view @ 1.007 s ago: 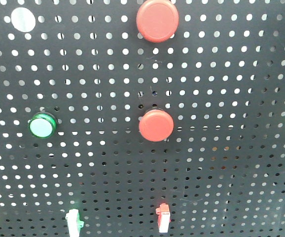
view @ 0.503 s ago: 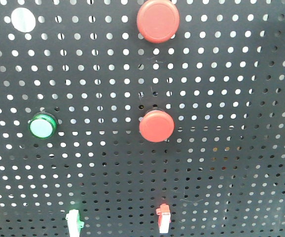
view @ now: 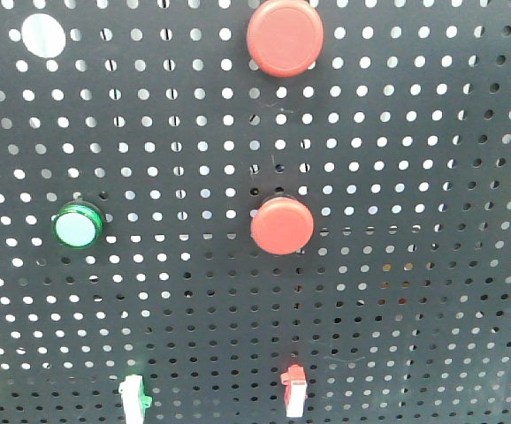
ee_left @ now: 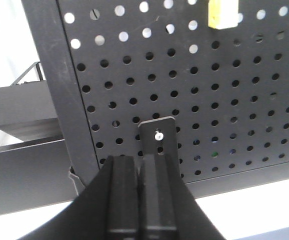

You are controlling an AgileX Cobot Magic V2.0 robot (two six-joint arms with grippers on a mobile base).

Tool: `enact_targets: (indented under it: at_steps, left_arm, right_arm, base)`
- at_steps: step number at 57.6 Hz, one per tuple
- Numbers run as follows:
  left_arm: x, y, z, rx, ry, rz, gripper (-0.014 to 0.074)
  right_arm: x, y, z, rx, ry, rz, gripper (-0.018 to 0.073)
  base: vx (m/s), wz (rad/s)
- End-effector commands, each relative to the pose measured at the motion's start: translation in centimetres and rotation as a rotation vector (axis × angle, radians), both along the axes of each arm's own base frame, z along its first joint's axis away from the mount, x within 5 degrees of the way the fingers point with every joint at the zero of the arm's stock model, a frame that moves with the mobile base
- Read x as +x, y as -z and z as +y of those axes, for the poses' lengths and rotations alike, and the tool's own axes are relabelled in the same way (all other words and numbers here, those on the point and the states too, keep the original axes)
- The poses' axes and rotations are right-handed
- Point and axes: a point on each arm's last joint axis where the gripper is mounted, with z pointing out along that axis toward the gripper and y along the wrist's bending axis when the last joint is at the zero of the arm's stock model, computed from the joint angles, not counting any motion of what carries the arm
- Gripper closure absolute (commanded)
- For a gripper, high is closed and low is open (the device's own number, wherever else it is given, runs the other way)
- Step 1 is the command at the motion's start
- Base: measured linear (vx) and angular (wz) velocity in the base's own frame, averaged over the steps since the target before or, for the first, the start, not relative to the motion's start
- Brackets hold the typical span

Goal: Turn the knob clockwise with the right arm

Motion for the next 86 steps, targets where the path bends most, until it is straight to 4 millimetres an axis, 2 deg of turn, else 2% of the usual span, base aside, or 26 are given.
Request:
enact_targets:
  at_steps: [1,7,10,16,26,32,38,49,61,76,86]
  left_arm:
    - [0.0,0.2,0.0,-0.013,-0.003,-0.068,0.0603]
    - [0.0,0.2,0.0,-0.013,-0.003,-0.068,0.0603]
    - [0.0,0.2,0.0,-0.013,-0.003,-0.068,0.0603]
    - [0.0,0.2,0.0,-0.013,-0.003,-0.068,0.0603]
    - [0.0,0.2,0.0,-0.013,-0.003,-0.068,0.0603]
    - [0.0,0.2,0.0,-0.013,-0.003,-0.068,0.0603]
    - [0.0,0.2,0.0,-0.013,-0.003,-0.068,0.0603]
    - [0.0,0.2,0.0,-0.013,-0.003,-0.068,0.0603]
    - [0.0,0.2,0.0,-0.013,-0.003,-0.068,0.0603]
    - [0.0,0.2,0.0,-0.013,-0.003,-0.068,0.0603]
    - [0.0,0.2,0.0,-0.013,-0.003,-0.068,0.0603]
  right_arm:
    - [-0.4,-0.5,-0.6,-0.095,0.053,-0.033,0.034]
    - [-1.1,-0.2,-0.7,-0.143,0.064,-0.024,0.0515]
    - [-1.4,0.1,-0.7,-0.152,0.061,-0.035,0.0574]
    - [-2.2,1.7,-0.5,-0.17,0.04,-0.048,0.0571]
    - [-3.8,7.1,0.1,-0.161,-0.019,-0.113,0.0567]
    - [-3.8,10.3,0.2,-0.119,-0.021,-0.172,0.0567]
    - [-3.5,12.4,0.1,-0.041,0.0,-0.229,0.0567]
    - [-2.1,14.9,-0.2,0.132,0.028,-0.217,0.0567]
    - [-1.2,17.5,-0.1,0.165,0.018,-0.126,0.0567]
    - [-0.7,19.2,-0.4,0.069,0.054,-0.11,0.0567]
    - [-0.6,22.6,-1.0,-0.025,0.11,-0.037,0.0567]
  base:
    - [0.0,0.0]
    - [0.0,0.0]
    - [0.0,0.0]
    - [0.0,0.0]
    - [0.0,0.0]
    - [0.0,0.0]
    - [0.0,0.0]
    - [0.0,0.0]
    - [0.0,0.0]
    - [0.0,0.0]
    - [0.0,0.0]
